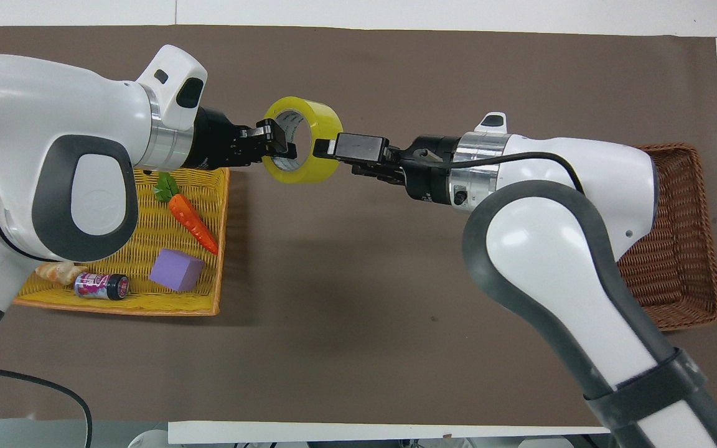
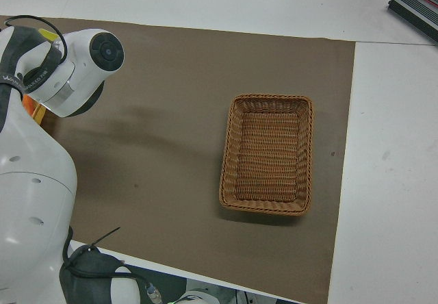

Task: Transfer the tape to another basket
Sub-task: 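Close the right gripper on the tape roll rim beside the left gripper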

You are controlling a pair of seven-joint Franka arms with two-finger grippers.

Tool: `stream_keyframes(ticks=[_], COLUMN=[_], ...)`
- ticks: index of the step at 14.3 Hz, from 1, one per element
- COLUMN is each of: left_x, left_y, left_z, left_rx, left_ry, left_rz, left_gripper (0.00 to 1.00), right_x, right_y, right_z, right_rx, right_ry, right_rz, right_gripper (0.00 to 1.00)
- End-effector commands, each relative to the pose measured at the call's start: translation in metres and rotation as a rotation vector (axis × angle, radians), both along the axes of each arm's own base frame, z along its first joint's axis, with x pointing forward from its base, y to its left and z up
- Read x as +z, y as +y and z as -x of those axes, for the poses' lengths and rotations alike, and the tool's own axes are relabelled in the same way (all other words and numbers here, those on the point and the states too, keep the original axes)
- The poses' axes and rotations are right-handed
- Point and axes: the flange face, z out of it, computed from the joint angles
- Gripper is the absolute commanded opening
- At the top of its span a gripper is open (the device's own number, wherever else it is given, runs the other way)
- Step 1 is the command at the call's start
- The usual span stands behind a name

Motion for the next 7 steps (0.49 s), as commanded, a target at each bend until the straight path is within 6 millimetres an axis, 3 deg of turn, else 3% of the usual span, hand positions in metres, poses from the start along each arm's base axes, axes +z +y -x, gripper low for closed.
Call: stream_keyframes(ticks=[1, 7], left_x=[0.01, 0.01], left_y=[-0.001, 0.0], left_z=[0.005, 0.005], left_rx=[0.002, 0.004], left_ry=[0.011, 0.014], left_rz=[0.021, 0.02], left_gripper=[0.0, 0.0], right_x=[-0.004, -0.009], right_y=[0.012, 0.013], right_z=[-0.001, -0.013], right_rx=[-0.031, -0.034], right_ry=[0.002, -0.011], right_rz=[0.007, 0.021], right_gripper=[1.0, 1.0])
